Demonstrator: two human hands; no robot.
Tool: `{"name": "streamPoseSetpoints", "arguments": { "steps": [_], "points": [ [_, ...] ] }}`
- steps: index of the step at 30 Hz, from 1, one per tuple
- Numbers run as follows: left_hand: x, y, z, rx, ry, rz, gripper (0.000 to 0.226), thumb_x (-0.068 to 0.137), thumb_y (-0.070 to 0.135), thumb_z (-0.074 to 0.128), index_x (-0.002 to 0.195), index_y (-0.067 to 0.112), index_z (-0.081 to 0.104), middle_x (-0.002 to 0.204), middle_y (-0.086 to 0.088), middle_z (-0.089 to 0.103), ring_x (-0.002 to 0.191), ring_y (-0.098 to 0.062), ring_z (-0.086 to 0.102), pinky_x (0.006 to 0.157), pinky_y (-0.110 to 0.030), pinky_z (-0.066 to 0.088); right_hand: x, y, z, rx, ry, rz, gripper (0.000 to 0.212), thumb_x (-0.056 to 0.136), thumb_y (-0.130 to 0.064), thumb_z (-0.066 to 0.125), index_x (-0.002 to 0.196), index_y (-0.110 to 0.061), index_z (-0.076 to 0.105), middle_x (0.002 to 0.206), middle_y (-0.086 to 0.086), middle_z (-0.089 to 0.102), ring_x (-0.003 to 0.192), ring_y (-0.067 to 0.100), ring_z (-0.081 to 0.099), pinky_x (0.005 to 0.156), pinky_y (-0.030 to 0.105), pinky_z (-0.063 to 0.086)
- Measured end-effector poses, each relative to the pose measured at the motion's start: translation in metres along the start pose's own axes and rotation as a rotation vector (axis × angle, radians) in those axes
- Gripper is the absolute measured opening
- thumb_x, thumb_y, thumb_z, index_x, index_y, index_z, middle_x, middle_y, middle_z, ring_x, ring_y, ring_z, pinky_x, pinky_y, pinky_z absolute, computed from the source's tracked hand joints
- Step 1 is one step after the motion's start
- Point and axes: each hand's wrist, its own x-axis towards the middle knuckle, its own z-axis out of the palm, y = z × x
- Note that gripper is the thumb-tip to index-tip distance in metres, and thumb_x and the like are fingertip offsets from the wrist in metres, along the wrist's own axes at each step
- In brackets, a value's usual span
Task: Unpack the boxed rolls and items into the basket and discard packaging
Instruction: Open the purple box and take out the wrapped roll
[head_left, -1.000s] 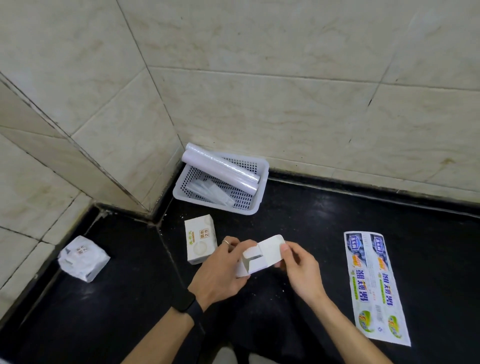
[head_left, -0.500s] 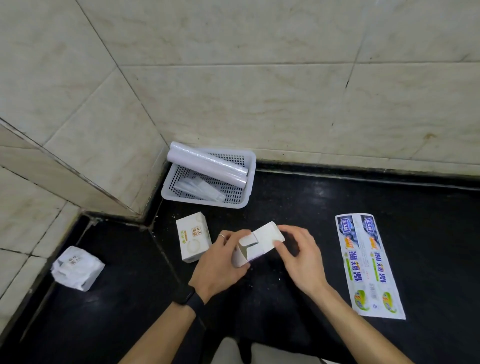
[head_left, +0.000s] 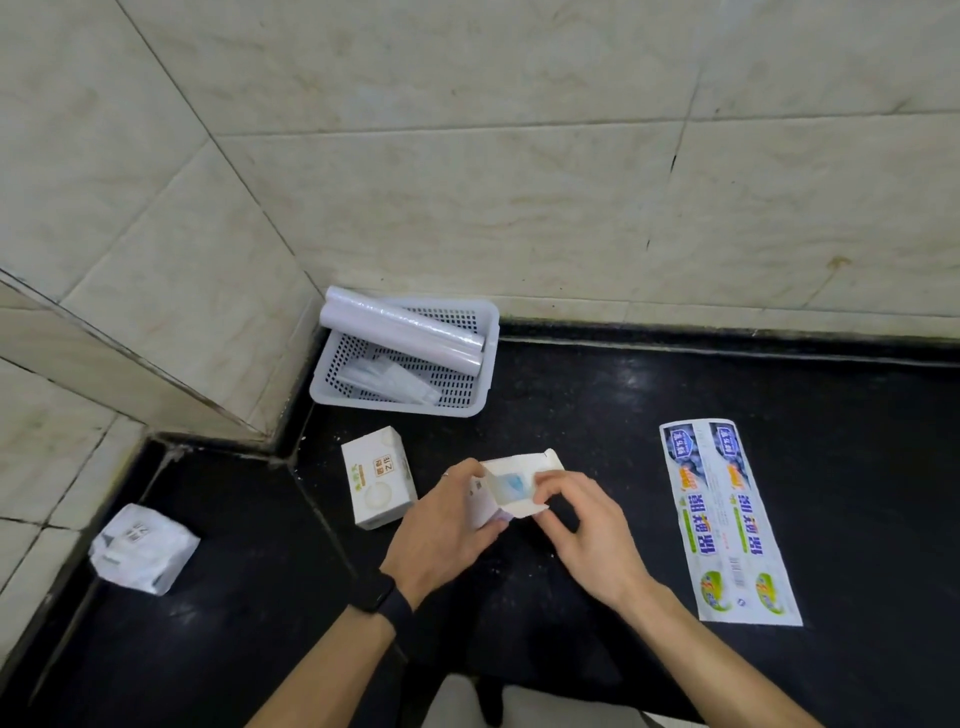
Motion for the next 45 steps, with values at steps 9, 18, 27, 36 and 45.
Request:
{"name": "streamPoseSetpoints", "arguments": {
  "steps": [9,18,27,36,45],
  "points": [
    [0.003,-0.018,0.009,0.066,0.063,0.215,0.054,0.085,0.032,0.071,0.128,0.039,0.040,0.136,0.012,0.038,0.114,-0.008,0.053,0.091,-0.024,0.050,-0.006,-0.003,0.002,-0.021,-0.016,-0.033,0.020,0.085,-0.028,0.072,0.104,-0.032,0.070,0.118,-0.023,0.064,0.114,0.000,0.056,0.100,0.013,0.039],
    [0.007,-0.015,0.010,0.144,0.093,0.187,0.078,0.083,0.028,0.073,0.147,0.033,0.027,0.139,0.007,0.045,0.117,-0.010,0.051,0.087,-0.026,0.050,0.006,-0.017,0.001,-0.016,-0.091,0.214,0.017,0.090,-0.044,0.061,0.106,-0.039,0.067,0.088,-0.019,0.063,0.093,0.003,0.058,0.086,0.025,0.049],
    [0.011,-0.016,0.013,0.163,0.155,0.206,0.078,0.079,0.021,0.078,0.144,0.025,0.035,0.134,0.001,0.053,0.113,-0.015,0.057,0.079,-0.027,0.051,0.024,-0.033,0.000,-0.022,-0.049,0.275,0.042,0.087,-0.034,0.069,0.128,-0.032,0.062,0.099,-0.016,0.055,0.090,0.005,0.055,0.088,0.024,0.049],
    [0.016,-0.004,0.011,0.213,0.182,0.285,0.078,0.079,0.023,0.078,0.143,0.023,0.035,0.132,-0.002,0.057,0.113,-0.018,0.060,0.075,-0.032,0.056,0.034,-0.043,-0.004,0.030,-0.015,0.275,0.043,0.085,-0.035,0.072,0.127,-0.031,0.063,0.098,-0.014,0.056,0.079,0.004,0.055,0.074,0.013,0.043],
    [0.020,-0.005,0.011,0.284,0.179,0.369,0.080,0.078,0.019,0.078,0.144,0.024,0.034,0.132,-0.004,0.058,0.114,-0.020,0.060,0.080,-0.034,0.057,0.036,-0.050,-0.008,0.020,-0.058,0.352,0.042,0.085,-0.042,0.066,0.125,-0.034,0.062,0.099,-0.016,0.057,0.086,0.006,0.057,0.081,0.026,0.052]
  ]
}}
